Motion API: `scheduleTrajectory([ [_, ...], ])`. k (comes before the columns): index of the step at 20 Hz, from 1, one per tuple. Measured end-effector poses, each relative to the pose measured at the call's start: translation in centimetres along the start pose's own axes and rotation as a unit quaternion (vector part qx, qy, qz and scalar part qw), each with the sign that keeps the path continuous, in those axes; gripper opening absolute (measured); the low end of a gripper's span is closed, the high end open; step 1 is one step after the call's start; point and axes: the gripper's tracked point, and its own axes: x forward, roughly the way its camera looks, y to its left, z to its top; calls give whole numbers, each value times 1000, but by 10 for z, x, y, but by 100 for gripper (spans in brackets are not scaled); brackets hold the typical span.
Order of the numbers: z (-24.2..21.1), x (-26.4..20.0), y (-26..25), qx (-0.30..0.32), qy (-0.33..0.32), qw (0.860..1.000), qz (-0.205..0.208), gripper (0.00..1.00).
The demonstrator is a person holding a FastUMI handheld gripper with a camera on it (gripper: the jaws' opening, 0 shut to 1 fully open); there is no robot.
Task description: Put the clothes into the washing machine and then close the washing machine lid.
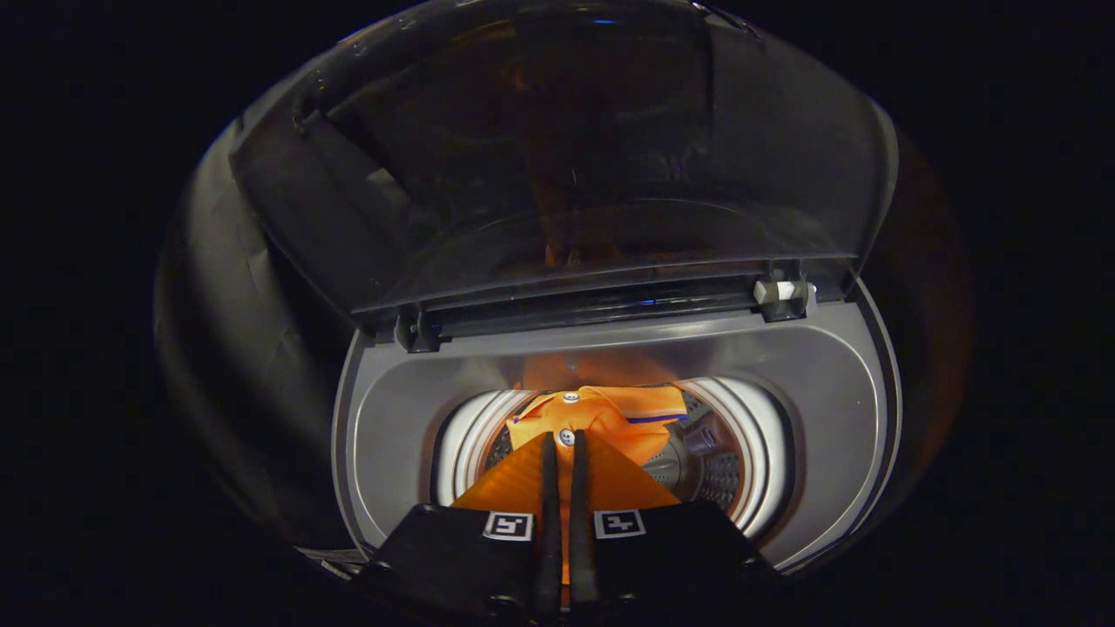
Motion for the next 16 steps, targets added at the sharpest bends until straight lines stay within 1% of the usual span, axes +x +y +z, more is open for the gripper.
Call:
scheduleTrajectory([
  [2, -2, 1, -2, 0, 2, 1000, -4, 12],
  [3, -1, 0, 0, 2, 1, 1000, 1, 30],
  [7, 6, -6, -10, -20, -9, 1000, -20, 100],
  [12, 5, -19, -4, -20, -22, 999, -14, 99],
  [16, 18, -56, 3, -25, -49, 998, -9, 99],
])
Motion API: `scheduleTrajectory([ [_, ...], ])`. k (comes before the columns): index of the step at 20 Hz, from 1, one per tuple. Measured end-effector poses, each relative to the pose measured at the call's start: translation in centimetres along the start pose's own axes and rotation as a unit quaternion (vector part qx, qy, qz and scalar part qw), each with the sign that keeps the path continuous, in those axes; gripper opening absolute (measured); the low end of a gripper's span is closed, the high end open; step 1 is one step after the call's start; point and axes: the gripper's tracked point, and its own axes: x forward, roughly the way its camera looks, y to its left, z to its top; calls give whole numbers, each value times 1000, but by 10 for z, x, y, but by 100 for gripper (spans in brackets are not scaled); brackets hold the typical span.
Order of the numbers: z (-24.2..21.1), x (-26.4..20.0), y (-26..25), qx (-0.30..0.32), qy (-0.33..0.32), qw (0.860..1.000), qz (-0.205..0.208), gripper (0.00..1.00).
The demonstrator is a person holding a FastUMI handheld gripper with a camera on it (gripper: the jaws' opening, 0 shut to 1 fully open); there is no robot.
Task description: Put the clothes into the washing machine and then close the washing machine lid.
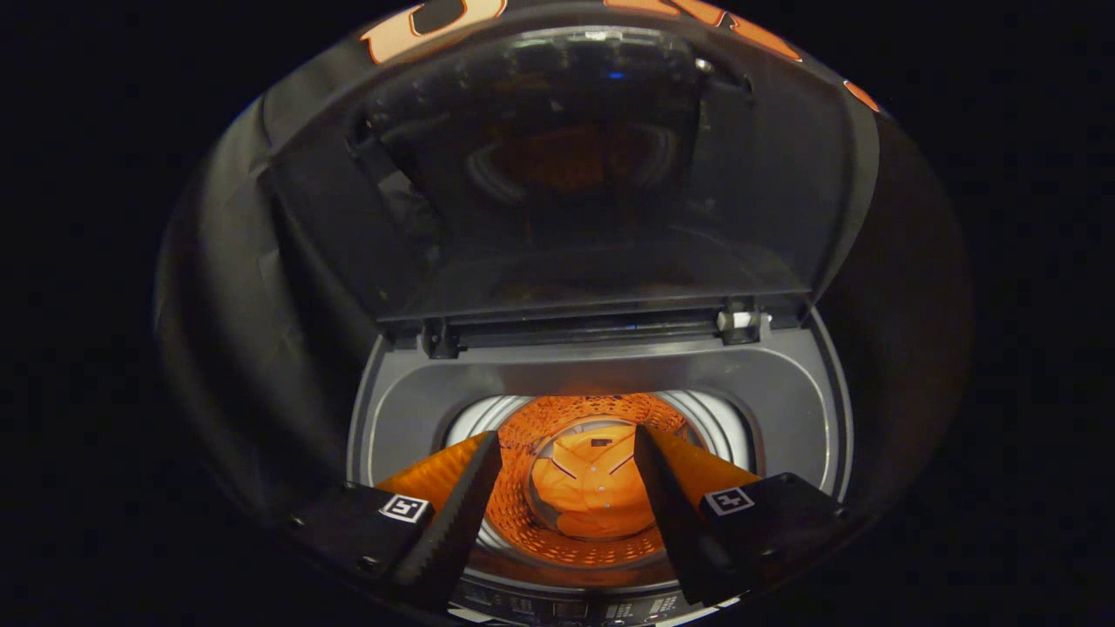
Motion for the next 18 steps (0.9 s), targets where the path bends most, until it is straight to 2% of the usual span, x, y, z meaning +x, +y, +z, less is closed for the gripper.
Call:
scheduleTrajectory([
  [6, 72, -81, 8, -7, -86, 996, 5, 99],
  [11, 156, -129, 22, -17, -158, 987, 16, 99],
  [18, 235, -125, 20, -44, -203, 978, -1, 98],
])
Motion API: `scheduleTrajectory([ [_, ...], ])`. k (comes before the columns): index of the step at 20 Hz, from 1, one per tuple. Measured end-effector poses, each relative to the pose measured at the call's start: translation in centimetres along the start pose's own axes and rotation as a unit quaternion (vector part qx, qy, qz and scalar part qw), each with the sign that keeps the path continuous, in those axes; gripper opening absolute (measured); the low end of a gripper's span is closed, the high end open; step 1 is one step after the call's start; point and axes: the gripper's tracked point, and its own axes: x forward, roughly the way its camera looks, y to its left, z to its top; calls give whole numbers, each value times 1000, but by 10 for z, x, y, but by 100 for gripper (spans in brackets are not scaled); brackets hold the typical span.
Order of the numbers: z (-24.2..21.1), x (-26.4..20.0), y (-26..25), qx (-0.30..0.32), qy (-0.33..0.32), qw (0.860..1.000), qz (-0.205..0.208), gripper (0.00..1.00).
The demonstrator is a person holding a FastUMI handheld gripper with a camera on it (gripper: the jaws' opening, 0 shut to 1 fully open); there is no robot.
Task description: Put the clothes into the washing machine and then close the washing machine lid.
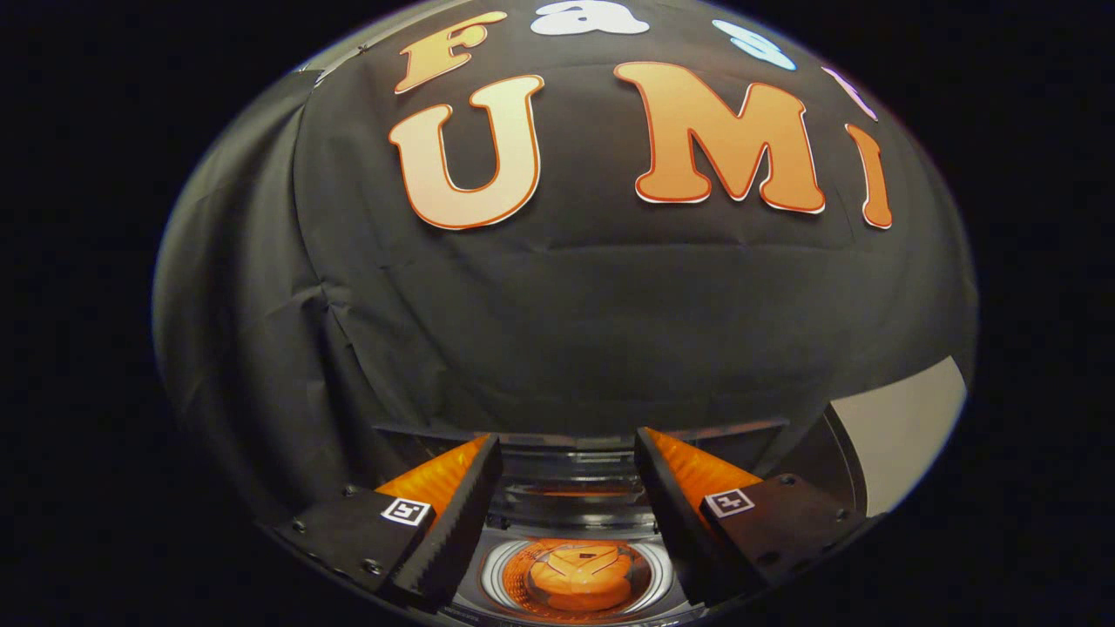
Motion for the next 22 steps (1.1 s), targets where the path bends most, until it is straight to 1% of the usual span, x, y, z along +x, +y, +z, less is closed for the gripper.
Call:
scheduleTrajectory([
  [6, -3, 39, -10, 8, 23, 1000, -15, 98],
  [8, -6, 47, -9, 9, 21, 1000, -16, 99],
  [9, -6, 48, -10, 11, 18, 999, -25, 99],
  [12, -12, 39, -7, -4, 9, 1000, -30, 100],
  [15, -17, 25, -7, -1, -5, 1000, -30, 100],
  [22, -47, -26, 1, -14, -31, 999, -28, 100],
])
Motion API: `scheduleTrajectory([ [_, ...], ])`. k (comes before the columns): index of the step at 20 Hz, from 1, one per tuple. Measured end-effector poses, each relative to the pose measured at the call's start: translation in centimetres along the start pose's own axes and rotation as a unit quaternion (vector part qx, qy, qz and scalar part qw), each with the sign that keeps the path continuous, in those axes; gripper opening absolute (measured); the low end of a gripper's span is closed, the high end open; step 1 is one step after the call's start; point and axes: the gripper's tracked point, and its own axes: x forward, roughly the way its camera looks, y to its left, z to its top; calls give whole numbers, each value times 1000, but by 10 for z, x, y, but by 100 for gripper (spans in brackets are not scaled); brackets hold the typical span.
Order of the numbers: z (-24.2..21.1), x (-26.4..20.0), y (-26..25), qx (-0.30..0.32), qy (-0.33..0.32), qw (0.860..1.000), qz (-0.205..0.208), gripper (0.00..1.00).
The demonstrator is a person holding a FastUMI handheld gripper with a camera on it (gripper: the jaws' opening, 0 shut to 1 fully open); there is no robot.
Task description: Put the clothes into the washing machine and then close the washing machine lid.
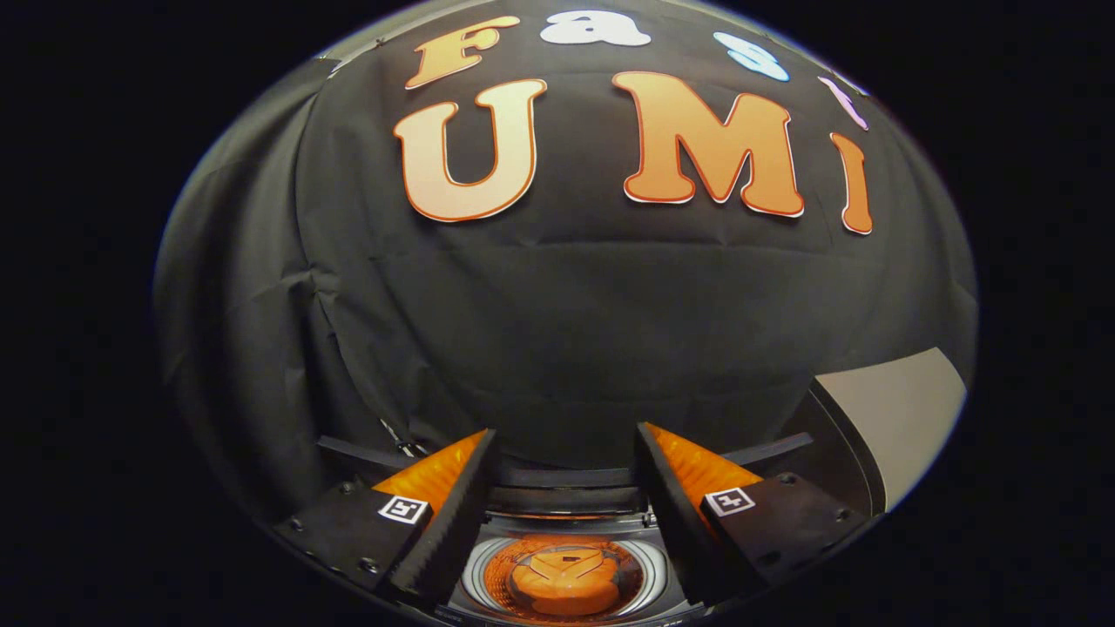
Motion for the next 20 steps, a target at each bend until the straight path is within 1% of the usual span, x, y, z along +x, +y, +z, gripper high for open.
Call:
scheduleTrajectory([
  [8, -21, -26, 2, -1, -7, 1000, 11, 99],
  [13, -38, -27, 2, -6, -12, 1000, 13, 99],
  [14, -39, -29, 3, -5, -25, 1000, 16, 100],
  [17, -33, -24, 4, -12, -45, 999, 20, 100],
  [20, -32, -16, 3, -10, -45, 999, 20, 100],
])
